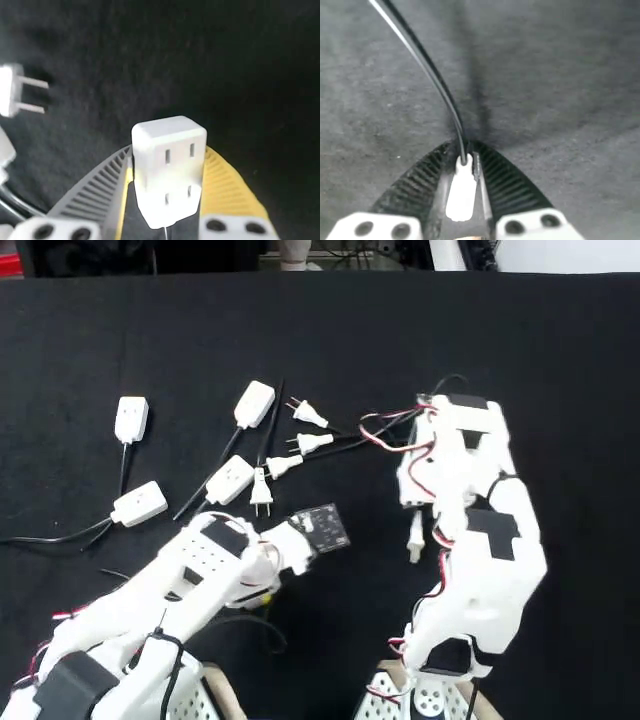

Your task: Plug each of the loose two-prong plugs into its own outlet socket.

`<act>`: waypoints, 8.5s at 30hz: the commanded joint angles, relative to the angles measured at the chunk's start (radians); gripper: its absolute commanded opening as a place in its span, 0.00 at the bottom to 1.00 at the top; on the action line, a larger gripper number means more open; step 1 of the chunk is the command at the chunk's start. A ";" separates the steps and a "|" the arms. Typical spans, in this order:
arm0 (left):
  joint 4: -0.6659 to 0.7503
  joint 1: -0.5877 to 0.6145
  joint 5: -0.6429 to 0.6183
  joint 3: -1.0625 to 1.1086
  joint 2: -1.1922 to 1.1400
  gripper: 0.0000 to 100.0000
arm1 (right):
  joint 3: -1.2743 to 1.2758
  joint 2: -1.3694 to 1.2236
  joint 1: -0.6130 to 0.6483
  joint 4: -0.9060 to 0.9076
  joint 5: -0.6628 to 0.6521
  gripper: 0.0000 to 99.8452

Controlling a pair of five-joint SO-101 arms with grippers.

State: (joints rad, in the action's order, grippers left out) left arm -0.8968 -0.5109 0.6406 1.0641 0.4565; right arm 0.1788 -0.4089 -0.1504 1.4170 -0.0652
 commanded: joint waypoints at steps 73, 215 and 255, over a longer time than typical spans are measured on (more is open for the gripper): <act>-0.215 0.493 -0.313 0.397 1.349 0.27 | -0.294 0.476 0.448 -0.011 0.087 0.01; -0.258 1.018 -0.046 0.631 1.367 0.27 | 0.182 0.567 0.512 0.172 -0.399 0.01; -0.261 0.990 -0.046 0.634 1.367 0.27 | 0.553 0.515 0.219 -0.543 -0.397 0.17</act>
State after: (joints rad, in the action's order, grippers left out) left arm -1.1715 0.4910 0.5930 1.6794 1.8205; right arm 0.7296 0.0667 0.0721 0.9306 -0.5102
